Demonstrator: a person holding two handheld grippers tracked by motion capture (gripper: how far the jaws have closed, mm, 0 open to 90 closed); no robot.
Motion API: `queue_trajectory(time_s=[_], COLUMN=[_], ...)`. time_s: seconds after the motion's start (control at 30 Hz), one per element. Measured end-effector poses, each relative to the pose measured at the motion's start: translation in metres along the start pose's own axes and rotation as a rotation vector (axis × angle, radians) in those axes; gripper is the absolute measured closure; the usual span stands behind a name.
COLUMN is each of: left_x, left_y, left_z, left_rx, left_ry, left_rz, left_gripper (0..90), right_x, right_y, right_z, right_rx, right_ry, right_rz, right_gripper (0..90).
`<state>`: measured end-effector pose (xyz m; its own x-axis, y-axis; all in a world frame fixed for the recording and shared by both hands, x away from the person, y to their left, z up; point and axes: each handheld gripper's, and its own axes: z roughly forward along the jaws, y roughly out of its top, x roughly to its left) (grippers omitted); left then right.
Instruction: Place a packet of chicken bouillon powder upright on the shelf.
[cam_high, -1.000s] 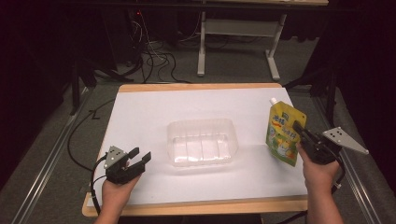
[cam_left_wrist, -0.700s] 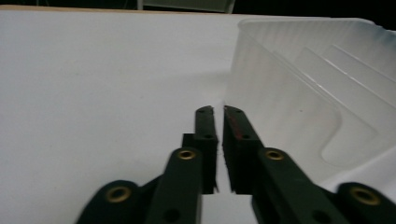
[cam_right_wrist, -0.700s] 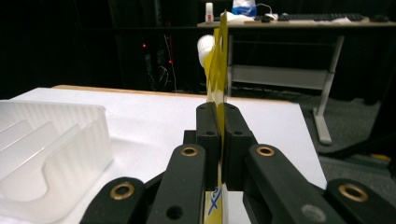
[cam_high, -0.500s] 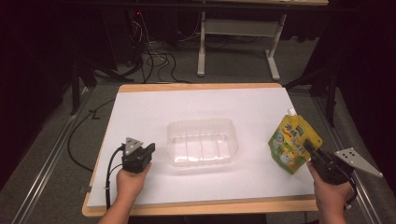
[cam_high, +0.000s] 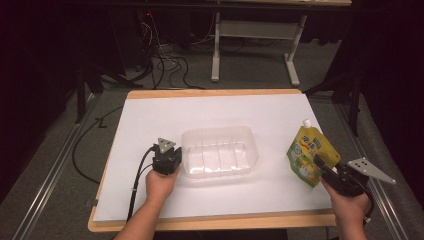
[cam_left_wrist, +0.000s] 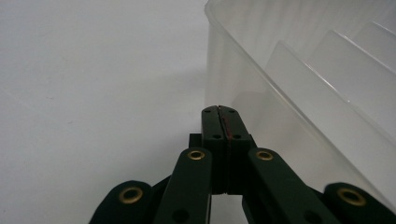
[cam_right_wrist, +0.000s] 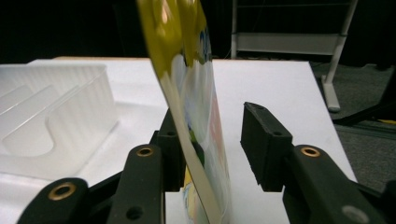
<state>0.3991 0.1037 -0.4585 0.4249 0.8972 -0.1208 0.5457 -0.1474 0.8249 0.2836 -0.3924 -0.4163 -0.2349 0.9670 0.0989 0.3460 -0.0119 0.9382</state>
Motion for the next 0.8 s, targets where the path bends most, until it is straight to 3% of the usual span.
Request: queue_trajectory(time_s=[0.1,0.3,0.53,0.67,0.8], left_x=[-0.009,-0.019,-0.040,-0.042,-0.036], left_y=[0.002,0.003,0.006,0.006,0.004], left_z=[0.003,0.011,0.019,0.019,0.008], left_rx=[0.001,0.004,0.003,0.004,-0.006], left_ry=[-0.010,-0.025,-0.066,-0.072,-0.074], left_rz=[0.019,0.009,0.021,0.020,0.047], left_gripper=[90.0,90.0,90.0,88.8,83.0], right_x=[-0.003,-0.002,0.001,0.001,0.002], right_y=[-0.002,0.000,0.001,0.002,0.002], right_z=[0.002,0.003,0.008,0.008,0.008], right_rx=[0.011,0.023,0.030,0.031,0.027], right_ry=[0.022,0.019,0.016,0.013,0.007], right_rz=[0.015,0.020,0.023,0.016,0.023], right_gripper=[64.1,69.2,83.6,87.6,90.0])
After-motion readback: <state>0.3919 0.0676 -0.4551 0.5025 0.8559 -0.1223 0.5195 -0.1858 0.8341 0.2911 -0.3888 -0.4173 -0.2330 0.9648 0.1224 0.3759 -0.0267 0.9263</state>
